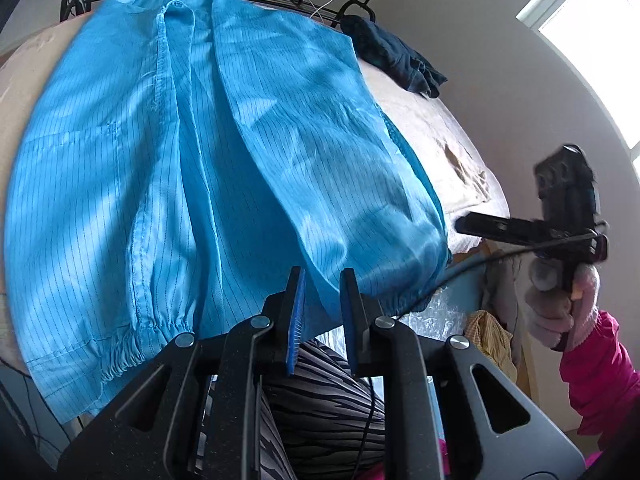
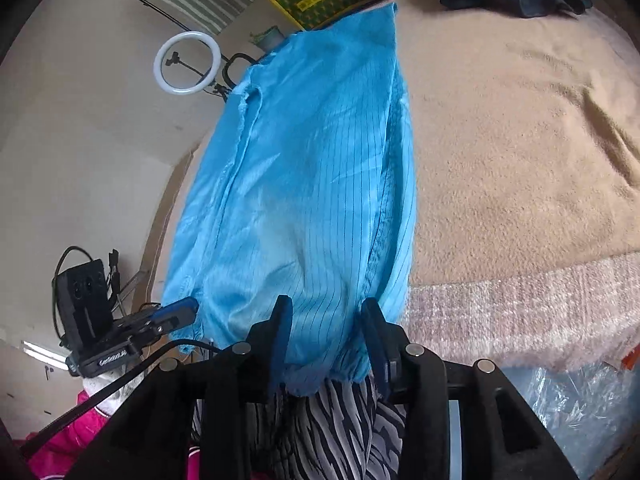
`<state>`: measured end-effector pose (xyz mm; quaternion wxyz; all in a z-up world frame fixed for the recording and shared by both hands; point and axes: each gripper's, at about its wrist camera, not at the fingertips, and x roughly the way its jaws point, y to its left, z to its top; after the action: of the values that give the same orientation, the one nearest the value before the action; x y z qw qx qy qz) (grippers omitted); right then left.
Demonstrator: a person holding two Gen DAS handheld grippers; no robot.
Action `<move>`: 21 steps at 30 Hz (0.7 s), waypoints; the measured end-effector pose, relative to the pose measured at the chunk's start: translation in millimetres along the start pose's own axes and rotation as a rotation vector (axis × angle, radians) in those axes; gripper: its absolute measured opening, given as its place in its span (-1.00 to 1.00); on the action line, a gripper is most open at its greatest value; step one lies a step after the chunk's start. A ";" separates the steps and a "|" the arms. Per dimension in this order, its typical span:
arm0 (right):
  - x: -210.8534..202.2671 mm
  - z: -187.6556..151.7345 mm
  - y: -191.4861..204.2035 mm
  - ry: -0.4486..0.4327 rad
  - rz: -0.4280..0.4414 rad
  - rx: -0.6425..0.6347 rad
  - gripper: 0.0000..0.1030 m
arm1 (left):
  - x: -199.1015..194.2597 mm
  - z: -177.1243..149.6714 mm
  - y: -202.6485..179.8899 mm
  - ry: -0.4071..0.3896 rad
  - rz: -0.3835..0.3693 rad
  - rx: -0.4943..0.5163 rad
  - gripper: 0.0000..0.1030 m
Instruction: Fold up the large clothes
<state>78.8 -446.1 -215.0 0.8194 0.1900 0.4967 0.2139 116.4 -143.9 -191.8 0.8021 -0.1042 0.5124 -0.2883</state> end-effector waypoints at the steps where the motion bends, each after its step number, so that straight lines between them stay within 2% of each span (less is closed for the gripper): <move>1: -13.5 -4.5 4.5 -0.016 0.015 -0.017 -0.27 | -2.8 1.2 -1.9 -0.007 -0.004 0.002 -0.69; 6: -112.4 -23.2 32.8 -0.169 0.015 -0.118 -0.26 | -11.6 10.1 -27.1 -0.039 -0.039 0.060 -0.69; 10: -169.3 -33.0 43.1 -0.274 -0.053 -0.160 -0.24 | 11.0 7.8 -57.6 -0.001 -0.072 0.129 -0.69; 16: -189.5 -46.0 35.1 -0.320 -0.110 -0.154 -0.24 | 74.6 9.6 -93.9 0.084 -0.091 0.146 -0.64; 18: -182.4 -44.1 27.1 -0.305 -0.113 -0.141 -0.24 | 89.0 9.1 -106.6 0.101 -0.092 0.160 -0.14; 21: -171.5 -42.2 16.9 -0.289 -0.129 -0.132 -0.24 | 104.0 8.3 -126.6 0.106 -0.060 0.202 -0.09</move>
<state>-32.9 -520.3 -98.8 0.9051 0.1321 0.3697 0.1635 110.8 -307.0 -208.7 0.7712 -0.0226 0.5191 -0.3677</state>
